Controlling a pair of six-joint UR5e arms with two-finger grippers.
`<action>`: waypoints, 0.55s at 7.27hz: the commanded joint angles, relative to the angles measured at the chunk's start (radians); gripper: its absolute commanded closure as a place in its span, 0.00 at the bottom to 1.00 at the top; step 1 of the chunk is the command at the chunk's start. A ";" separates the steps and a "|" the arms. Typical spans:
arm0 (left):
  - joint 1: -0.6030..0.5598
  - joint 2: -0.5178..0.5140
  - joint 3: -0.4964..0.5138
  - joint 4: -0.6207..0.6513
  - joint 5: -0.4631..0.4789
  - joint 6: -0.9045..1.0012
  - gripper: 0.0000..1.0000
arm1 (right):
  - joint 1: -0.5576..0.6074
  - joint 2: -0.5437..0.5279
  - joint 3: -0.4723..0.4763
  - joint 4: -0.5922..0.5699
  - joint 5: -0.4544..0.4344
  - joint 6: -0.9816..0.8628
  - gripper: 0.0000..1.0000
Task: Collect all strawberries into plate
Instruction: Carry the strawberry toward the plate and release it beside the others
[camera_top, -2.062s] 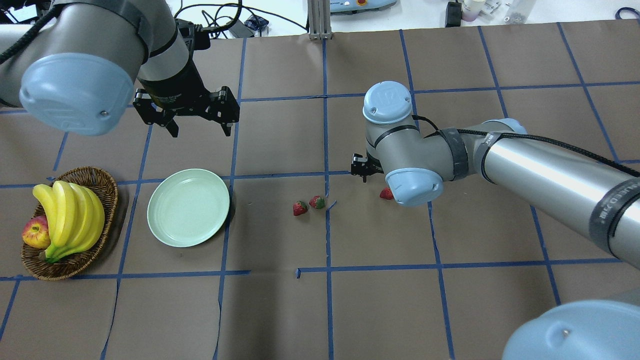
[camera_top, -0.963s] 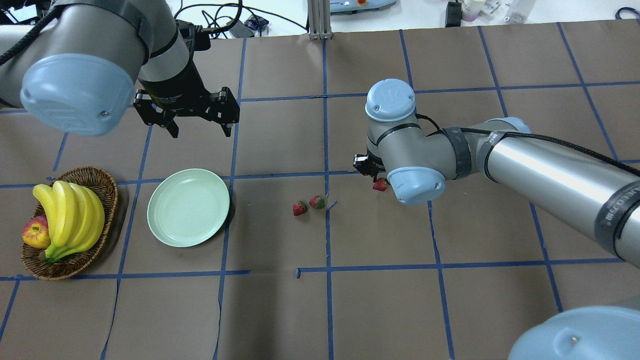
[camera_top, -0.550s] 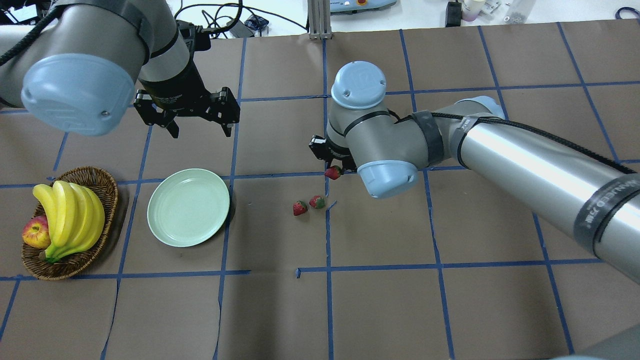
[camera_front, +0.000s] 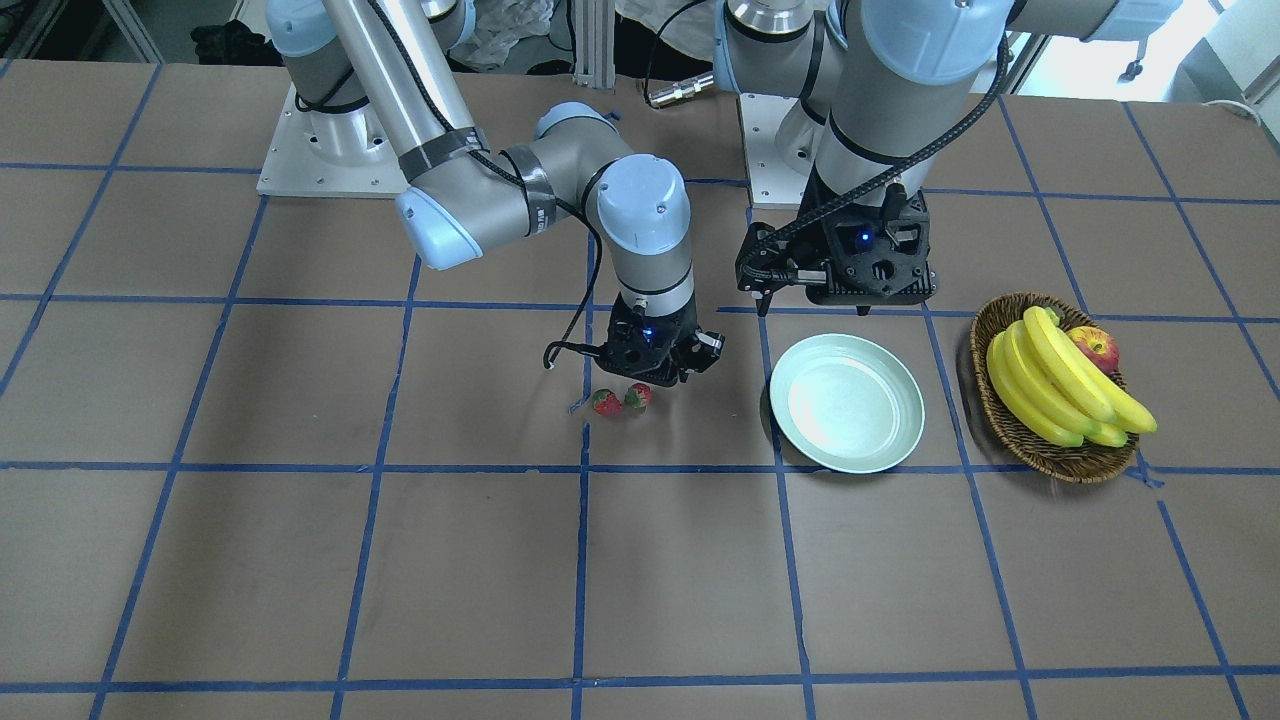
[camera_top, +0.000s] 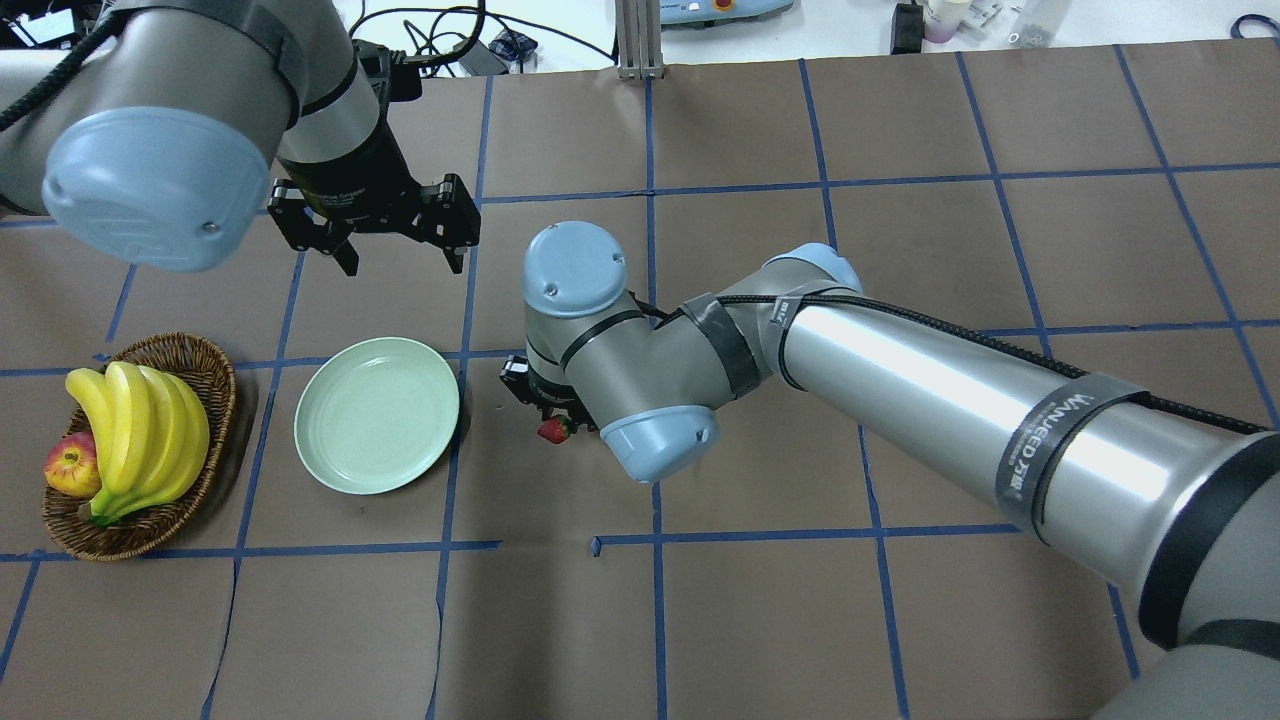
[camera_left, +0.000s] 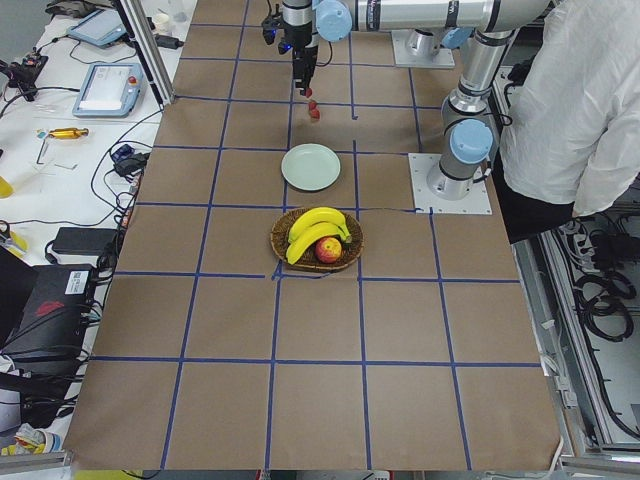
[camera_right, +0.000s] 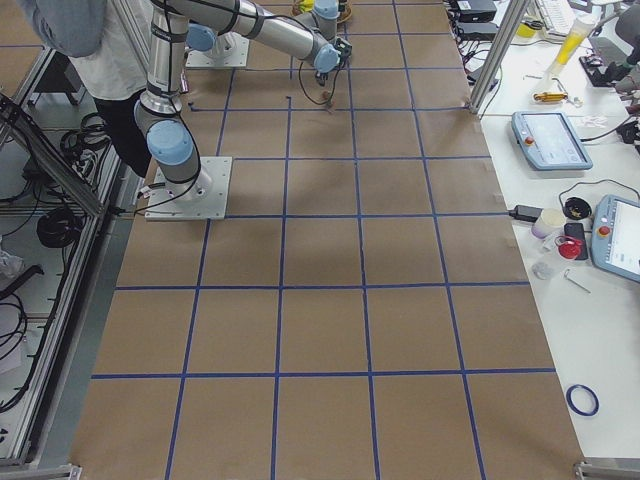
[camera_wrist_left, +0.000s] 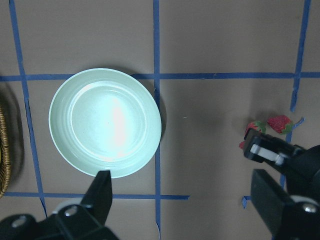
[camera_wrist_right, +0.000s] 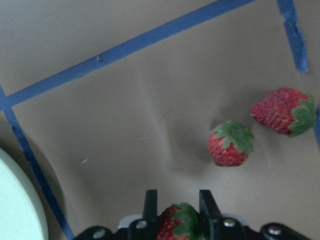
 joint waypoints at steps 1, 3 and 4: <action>-0.001 0.000 0.000 0.000 0.000 -0.004 0.00 | 0.013 0.024 -0.013 -0.004 -0.019 -0.002 0.01; 0.001 0.003 -0.001 0.000 0.001 -0.004 0.00 | -0.001 -0.004 -0.012 -0.002 -0.065 -0.012 0.00; 0.001 0.003 0.000 0.000 0.001 -0.002 0.00 | -0.027 -0.037 -0.010 0.010 -0.129 -0.095 0.00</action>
